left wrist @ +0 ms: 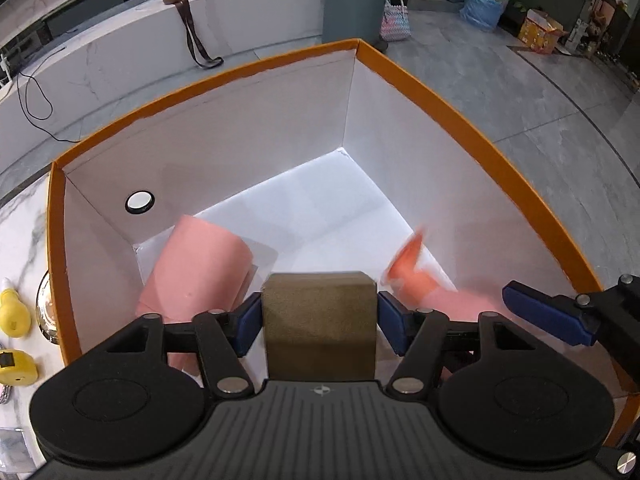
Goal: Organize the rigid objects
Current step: 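Lower both into the orange box and open both grippers, then move the left tool toward the clear cube box while the right tool approaches the yellow tape measure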
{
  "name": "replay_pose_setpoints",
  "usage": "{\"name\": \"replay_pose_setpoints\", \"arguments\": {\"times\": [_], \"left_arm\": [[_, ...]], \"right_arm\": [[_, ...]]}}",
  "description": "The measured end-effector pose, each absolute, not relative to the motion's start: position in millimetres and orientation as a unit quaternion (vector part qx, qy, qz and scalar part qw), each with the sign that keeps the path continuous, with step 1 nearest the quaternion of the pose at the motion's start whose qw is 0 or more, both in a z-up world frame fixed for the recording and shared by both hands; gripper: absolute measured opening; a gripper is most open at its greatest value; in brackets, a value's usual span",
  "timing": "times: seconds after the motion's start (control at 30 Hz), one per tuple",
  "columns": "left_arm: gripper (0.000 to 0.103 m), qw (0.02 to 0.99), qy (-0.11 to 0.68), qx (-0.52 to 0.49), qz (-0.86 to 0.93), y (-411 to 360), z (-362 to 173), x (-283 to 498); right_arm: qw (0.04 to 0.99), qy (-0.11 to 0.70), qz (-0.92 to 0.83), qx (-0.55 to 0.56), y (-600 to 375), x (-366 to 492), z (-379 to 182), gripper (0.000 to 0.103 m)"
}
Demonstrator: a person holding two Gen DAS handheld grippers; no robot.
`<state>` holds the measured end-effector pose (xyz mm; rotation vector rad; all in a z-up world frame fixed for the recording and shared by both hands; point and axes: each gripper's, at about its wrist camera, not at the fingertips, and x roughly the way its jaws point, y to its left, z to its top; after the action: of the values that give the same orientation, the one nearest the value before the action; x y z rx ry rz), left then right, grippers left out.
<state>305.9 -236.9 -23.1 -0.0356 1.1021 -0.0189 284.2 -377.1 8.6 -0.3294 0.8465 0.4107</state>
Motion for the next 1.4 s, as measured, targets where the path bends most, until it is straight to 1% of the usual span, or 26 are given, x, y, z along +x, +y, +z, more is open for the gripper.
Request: {"name": "replay_pose_setpoints", "arguments": {"times": [0.03,0.07,0.2,0.43,0.83,1.1,1.4], "left_arm": [[0.073,0.851,0.524,-0.020,-0.010,-235.9,-22.8,306.8],[0.073,0.851,0.525,-0.023,-0.010,-234.1,-23.1,306.6],[0.076,0.855,0.517,-0.029,-0.008,-230.1,-18.0,304.8],[0.077,0.866,0.498,-0.034,-0.013,-228.4,-1.7,300.1],[0.078,0.883,0.468,-0.044,-0.003,-203.9,37.3,280.7],[0.078,0.893,0.447,-0.057,0.007,-175.5,56.2,257.6],[0.078,0.900,0.426,-0.080,0.041,-126.9,59.6,217.6]], "right_arm": [[0.879,0.406,0.194,-0.158,-377.1,285.2,8.5,0.041],[0.880,0.404,0.192,-0.160,-376.5,285.7,8.1,0.045],[0.883,0.402,0.188,-0.151,-376.7,288.1,9.8,0.047],[0.891,0.392,0.183,-0.140,-373.9,285.9,16.5,0.047],[0.899,0.373,0.178,-0.146,-358.1,269.4,35.7,0.047],[0.909,0.353,0.168,-0.148,-346.5,258.1,48.9,0.048],[0.917,0.332,0.162,-0.151,-326.7,241.9,60.4,0.048]]}}
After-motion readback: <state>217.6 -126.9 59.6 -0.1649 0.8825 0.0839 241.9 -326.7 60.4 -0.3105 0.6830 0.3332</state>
